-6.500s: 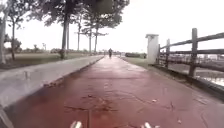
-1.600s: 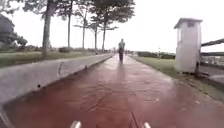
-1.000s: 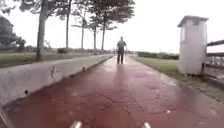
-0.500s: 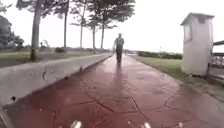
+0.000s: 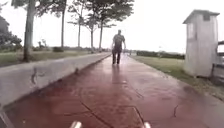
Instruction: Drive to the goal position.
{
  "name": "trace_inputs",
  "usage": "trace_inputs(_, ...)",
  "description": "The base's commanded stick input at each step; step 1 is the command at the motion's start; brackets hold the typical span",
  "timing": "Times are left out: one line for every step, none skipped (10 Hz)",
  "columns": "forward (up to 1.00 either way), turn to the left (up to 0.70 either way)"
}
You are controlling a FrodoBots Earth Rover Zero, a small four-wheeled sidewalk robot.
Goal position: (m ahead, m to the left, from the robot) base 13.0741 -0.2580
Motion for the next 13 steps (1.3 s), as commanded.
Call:
trace_inputs(0.50,-0.50)
trace_inputs(0.50,-0.50)
trace_inputs(0.50,-0.50)
trace_inputs(0.50,-0.50)
trace_inputs(0.50,-0.50)
trace_inputs(0.50,-0.50)
trace_inputs(0.50,-0.43)
trace_inputs(0.50,-0.10)
trace_inputs(0.50,0.00)
trace_inputs(0.50,0.00)
trace_inputs(0.50,0.00)
trace_inputs(0.50,0.00)
trace_inputs(0.50,0.00)
